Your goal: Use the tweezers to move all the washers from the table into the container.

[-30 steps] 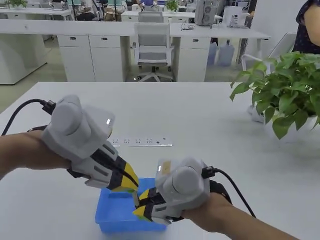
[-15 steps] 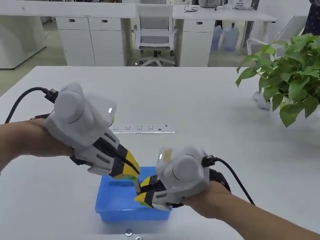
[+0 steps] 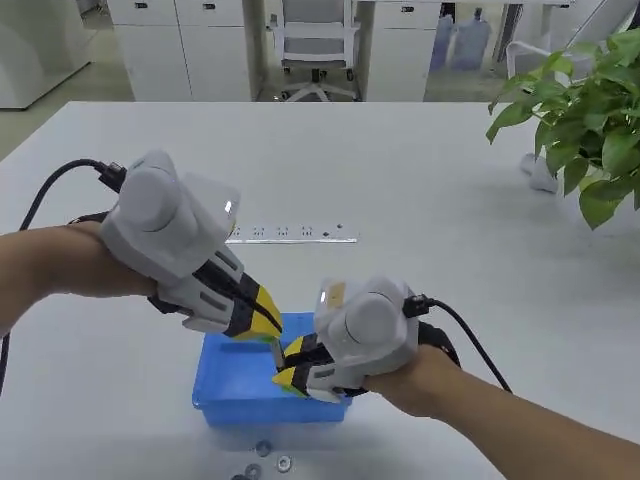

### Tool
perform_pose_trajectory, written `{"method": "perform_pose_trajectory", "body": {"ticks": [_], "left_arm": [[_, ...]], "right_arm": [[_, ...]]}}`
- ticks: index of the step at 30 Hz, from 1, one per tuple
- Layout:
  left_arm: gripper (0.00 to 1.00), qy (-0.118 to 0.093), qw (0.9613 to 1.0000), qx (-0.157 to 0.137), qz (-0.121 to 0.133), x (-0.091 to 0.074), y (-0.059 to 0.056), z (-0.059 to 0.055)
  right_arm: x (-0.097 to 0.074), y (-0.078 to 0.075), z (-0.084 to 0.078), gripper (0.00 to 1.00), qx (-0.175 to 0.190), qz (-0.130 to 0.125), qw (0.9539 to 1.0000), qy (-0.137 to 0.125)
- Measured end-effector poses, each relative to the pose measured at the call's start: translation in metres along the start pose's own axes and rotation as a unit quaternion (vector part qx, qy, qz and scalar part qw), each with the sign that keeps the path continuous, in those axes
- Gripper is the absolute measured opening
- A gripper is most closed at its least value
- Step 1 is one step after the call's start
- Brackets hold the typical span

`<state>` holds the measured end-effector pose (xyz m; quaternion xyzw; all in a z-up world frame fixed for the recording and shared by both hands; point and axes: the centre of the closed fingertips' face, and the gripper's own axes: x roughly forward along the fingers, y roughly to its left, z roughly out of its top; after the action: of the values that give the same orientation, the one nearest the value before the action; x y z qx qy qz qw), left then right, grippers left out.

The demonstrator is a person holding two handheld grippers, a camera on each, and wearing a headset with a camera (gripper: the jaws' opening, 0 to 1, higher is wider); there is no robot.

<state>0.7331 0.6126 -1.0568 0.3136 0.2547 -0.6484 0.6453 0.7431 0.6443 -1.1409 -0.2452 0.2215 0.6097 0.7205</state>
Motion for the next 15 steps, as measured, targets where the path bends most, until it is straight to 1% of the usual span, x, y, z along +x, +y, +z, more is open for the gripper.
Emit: {"method": "perform_pose_trajectory", "body": {"ticks": [3,10,15], "left_arm": [[0.05,0.002,1.0000,-0.001,-0.001,0.001,0.002,-0.003],[0.05,0.006,1.0000,-0.006,-0.004,0.004,0.004,-0.010],[0.05,0.007,0.9999,-0.006,-0.005,0.005,0.005,-0.011]], "right_arm": [[0.004,0.000,-0.001,0.10,0.009,0.005,0.9999,-0.003],[0.010,-0.002,-0.004,0.10,0.011,0.006,0.9999,-0.002],[0.011,-0.003,-0.006,0.10,0.012,0.007,0.9999,-0.001]]}}
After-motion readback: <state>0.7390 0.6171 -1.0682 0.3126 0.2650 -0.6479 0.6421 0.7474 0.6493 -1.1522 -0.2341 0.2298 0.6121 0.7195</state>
